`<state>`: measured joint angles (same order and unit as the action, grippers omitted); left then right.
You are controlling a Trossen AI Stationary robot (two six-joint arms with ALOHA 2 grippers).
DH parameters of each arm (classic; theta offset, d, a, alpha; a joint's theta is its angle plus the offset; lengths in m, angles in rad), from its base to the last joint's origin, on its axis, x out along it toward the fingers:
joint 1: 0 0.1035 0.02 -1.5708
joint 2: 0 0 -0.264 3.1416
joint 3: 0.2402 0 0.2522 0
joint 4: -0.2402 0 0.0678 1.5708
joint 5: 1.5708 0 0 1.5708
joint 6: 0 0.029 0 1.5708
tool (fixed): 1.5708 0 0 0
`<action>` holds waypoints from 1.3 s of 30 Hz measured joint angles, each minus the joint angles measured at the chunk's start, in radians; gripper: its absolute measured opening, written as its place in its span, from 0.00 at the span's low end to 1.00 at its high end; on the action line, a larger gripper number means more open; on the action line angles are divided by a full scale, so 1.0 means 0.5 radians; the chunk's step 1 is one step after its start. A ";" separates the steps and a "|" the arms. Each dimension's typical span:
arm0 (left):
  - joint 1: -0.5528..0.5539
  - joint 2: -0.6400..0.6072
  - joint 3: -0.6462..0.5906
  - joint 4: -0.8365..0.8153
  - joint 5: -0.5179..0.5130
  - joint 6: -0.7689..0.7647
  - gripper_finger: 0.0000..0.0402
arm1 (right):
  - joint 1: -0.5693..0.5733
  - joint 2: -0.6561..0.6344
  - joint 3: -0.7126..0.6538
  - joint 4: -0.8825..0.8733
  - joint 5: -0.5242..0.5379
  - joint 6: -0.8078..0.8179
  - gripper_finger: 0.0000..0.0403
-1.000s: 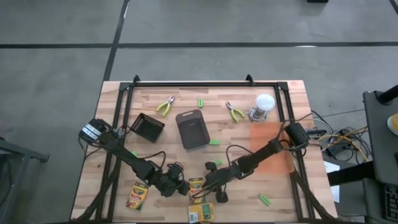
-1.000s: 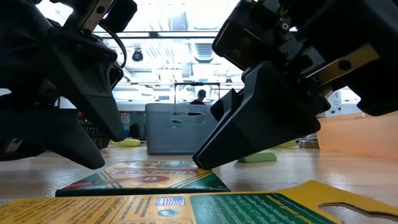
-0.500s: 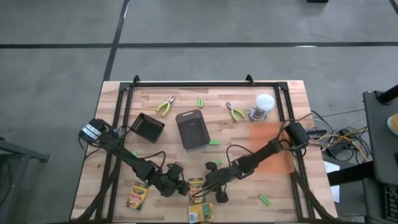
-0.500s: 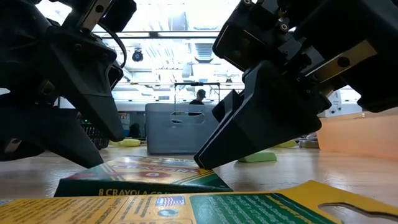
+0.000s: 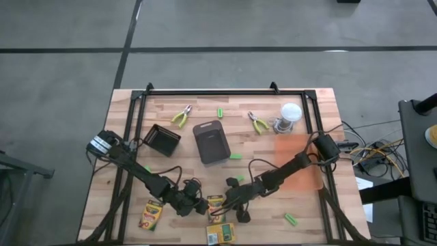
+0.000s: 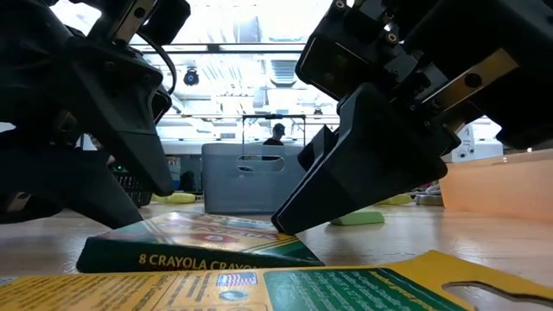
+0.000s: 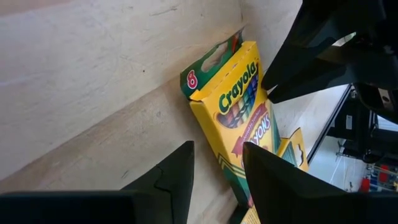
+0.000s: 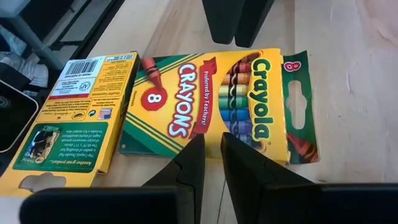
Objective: Pick & Place School Supplies
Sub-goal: Put the top right yellow crayon box into the black transparent bin
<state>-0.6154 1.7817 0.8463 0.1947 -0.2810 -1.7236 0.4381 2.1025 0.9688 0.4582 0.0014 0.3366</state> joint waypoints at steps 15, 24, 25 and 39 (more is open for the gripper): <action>0.028 0.000 0.000 -0.055 -0.007 -0.002 0.35 | 0.000 -0.001 0.004 -0.018 0.003 0.009 0.14; 0.040 0.000 0.000 -0.110 -0.015 0.004 0.35 | 0.000 -0.001 0.004 -0.017 0.003 0.002 0.14; 0.040 0.000 0.000 -0.110 -0.015 0.004 0.35 | 0.000 -0.001 0.004 -0.017 0.003 0.002 0.14; 0.056 0.036 0.000 -0.015 -0.010 0.002 0.35 | -0.002 -0.001 0.004 -0.017 0.002 0.001 0.14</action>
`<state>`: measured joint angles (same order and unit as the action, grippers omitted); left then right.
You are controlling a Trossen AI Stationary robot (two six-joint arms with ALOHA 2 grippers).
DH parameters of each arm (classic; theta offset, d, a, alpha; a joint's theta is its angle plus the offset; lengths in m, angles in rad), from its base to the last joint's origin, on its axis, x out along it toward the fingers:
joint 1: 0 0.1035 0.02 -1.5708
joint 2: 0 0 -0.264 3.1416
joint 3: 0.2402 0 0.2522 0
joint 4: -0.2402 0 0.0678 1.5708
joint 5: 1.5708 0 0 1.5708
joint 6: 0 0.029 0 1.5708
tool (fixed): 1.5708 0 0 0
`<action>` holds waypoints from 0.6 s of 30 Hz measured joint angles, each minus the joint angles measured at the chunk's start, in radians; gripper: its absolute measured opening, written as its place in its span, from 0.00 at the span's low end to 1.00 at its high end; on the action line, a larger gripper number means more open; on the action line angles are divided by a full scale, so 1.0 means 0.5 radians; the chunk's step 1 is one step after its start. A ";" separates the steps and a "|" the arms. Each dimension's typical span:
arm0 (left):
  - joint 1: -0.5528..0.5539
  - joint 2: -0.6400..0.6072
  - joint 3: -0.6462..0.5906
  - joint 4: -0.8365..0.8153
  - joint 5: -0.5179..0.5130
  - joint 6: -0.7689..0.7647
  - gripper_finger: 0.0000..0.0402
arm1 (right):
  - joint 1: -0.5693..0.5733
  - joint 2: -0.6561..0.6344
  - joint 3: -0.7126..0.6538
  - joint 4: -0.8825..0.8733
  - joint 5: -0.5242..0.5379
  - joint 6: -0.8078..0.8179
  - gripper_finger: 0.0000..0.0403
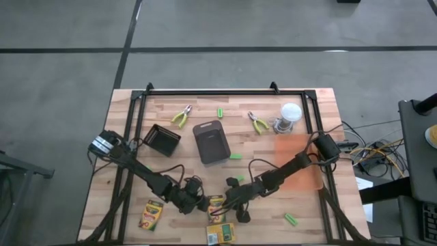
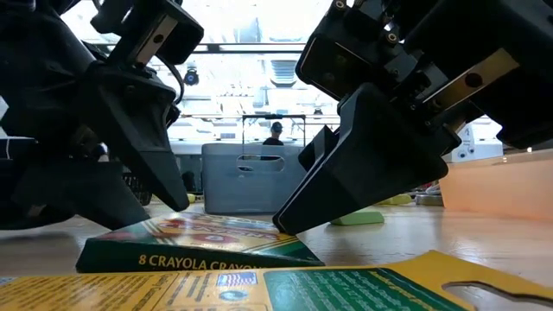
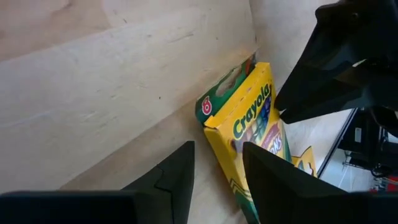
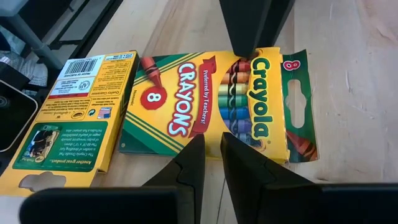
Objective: Pick & Place School Supplies
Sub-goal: Put the top right yellow crayon box into the black transparent bin
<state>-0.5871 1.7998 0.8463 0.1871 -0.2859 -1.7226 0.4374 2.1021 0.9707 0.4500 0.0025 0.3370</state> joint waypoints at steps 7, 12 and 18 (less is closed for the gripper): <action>0.012 0.001 0.000 0.027 -0.001 0.003 0.35 | 0.001 0.000 0.000 0.000 0.000 -0.005 0.14; 0.026 0.001 0.000 0.056 0.002 0.042 0.35 | 0.001 0.000 0.000 0.000 -0.001 -0.006 0.14; 0.034 0.002 -0.001 0.062 0.003 0.053 0.35 | 0.001 0.000 0.000 0.000 0.000 -0.008 0.14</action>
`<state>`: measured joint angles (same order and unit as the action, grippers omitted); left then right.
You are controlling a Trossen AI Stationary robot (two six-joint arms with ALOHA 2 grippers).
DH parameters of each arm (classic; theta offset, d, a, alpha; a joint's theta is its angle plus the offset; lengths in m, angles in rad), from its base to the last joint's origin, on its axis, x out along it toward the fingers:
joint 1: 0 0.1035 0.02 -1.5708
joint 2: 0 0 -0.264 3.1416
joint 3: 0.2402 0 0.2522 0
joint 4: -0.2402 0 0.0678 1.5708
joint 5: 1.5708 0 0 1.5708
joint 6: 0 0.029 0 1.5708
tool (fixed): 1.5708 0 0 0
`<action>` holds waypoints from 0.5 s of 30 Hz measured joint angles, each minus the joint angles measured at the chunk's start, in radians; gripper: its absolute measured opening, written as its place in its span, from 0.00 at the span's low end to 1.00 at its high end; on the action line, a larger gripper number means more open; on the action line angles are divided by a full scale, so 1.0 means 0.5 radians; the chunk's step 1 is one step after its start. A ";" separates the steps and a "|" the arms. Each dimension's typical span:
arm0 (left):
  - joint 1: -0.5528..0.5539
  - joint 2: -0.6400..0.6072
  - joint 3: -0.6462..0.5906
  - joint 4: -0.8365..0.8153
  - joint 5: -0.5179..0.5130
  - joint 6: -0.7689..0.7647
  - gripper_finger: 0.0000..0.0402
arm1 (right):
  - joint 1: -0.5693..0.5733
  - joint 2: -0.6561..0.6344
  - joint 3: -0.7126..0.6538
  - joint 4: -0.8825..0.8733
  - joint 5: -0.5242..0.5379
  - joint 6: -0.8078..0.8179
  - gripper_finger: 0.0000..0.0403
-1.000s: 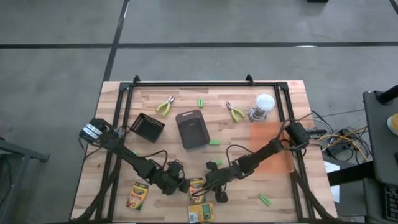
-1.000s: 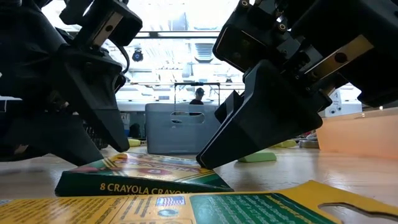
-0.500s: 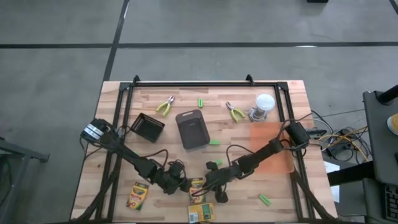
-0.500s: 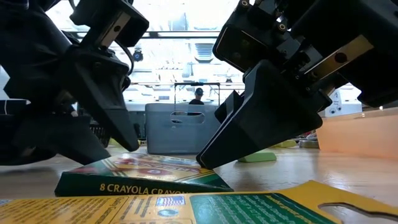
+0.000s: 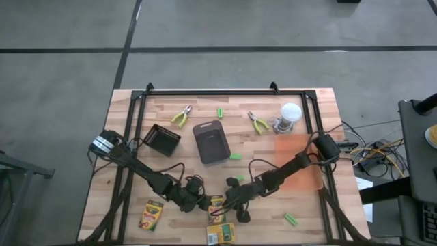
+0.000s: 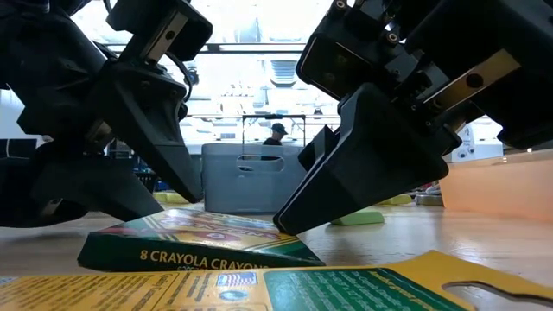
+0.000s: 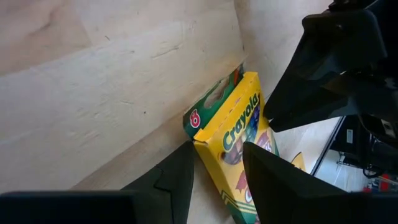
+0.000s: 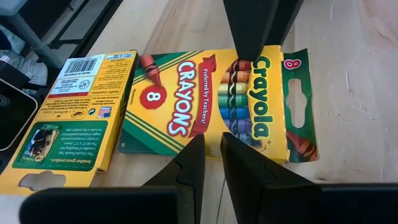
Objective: Pick & Place School Supplies
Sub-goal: Put the top right yellow crayon box into the black transparent bin
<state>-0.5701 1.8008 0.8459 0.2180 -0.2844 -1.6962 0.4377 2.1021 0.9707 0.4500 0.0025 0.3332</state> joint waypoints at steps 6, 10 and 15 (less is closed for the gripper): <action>0.009 0.004 0.000 0.004 0.003 0.003 0.35 | 0.001 0.000 0.000 0.000 0.000 -0.002 0.14; 0.025 0.082 -0.001 0.136 0.020 0.051 0.35 | 0.001 0.000 -0.001 -0.001 0.000 -0.007 0.14; 0.059 0.161 0.006 0.262 0.148 0.052 0.35 | 0.001 0.000 0.004 -0.013 -0.004 -0.008 0.14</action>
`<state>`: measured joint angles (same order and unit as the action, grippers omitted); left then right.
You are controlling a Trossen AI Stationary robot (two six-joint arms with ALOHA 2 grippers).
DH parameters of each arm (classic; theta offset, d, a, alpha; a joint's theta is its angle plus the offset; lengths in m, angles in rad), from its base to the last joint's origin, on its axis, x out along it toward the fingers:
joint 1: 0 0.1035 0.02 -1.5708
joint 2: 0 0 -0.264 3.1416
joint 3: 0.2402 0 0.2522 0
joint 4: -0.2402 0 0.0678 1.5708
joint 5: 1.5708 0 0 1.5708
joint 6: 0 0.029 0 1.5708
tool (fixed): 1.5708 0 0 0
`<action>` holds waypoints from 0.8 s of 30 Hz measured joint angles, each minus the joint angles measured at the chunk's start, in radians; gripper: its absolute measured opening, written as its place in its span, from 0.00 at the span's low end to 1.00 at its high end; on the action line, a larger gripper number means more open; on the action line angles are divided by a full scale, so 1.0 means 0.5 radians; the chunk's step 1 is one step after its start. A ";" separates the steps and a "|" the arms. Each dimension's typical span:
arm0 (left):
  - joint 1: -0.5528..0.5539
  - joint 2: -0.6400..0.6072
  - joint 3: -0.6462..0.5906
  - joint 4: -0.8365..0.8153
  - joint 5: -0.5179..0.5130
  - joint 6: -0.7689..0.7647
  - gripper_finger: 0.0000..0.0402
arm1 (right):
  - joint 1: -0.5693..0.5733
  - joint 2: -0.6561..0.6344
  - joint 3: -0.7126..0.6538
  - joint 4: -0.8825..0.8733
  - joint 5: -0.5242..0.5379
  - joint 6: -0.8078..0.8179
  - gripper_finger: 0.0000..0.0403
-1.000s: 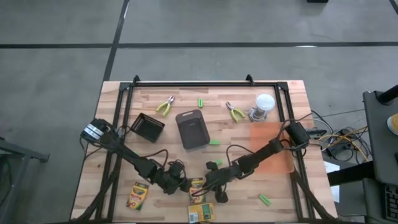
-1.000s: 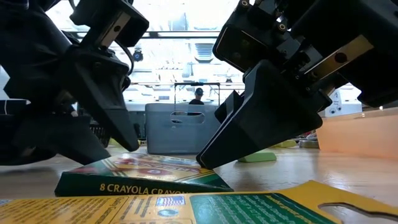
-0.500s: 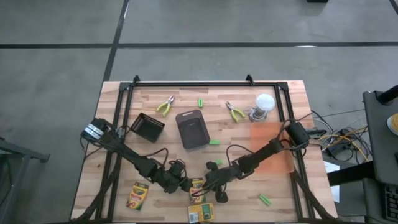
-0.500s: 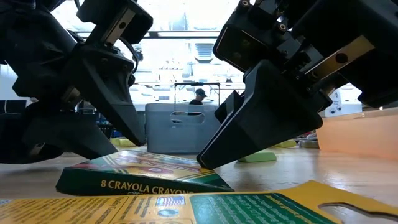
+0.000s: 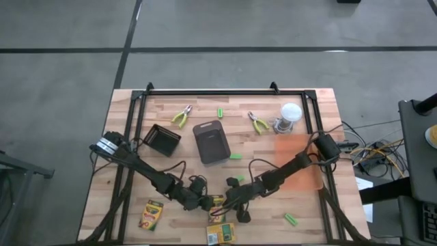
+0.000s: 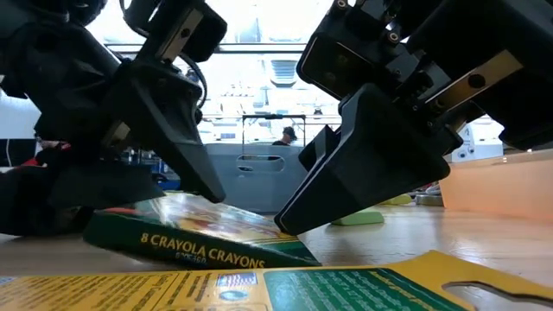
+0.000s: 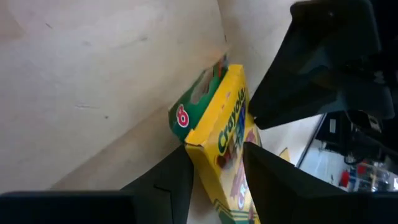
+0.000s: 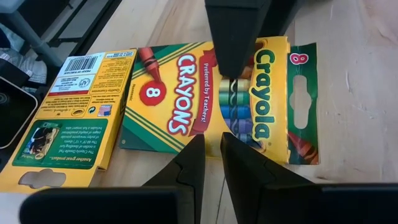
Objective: Pick & Place School Supplies
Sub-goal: Put the top right yellow crayon box into the black transparent bin
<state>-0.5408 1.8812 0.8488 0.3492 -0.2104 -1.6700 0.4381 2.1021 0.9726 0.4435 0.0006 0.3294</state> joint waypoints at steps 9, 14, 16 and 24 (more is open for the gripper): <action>0.002 -0.017 0.000 -0.002 0.012 0.009 0.35 | 0.000 0.000 0.000 0.000 0.001 -0.001 0.14; 0.001 -0.017 0.001 -0.026 0.032 0.118 0.35 | 0.000 0.000 0.000 0.002 0.001 -0.001 0.14; 0.001 -0.017 0.003 -0.046 0.033 0.143 0.35 | 0.000 0.000 0.000 0.003 0.001 0.000 0.14; 0.001 -0.015 0.004 -0.062 0.023 0.172 0.35 | 0.000 0.000 0.000 0.003 0.001 -0.001 0.14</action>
<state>-0.5404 1.8737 0.8507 0.3180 -0.1989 -1.5839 0.4381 2.1021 0.9727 0.4450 0.0013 0.3291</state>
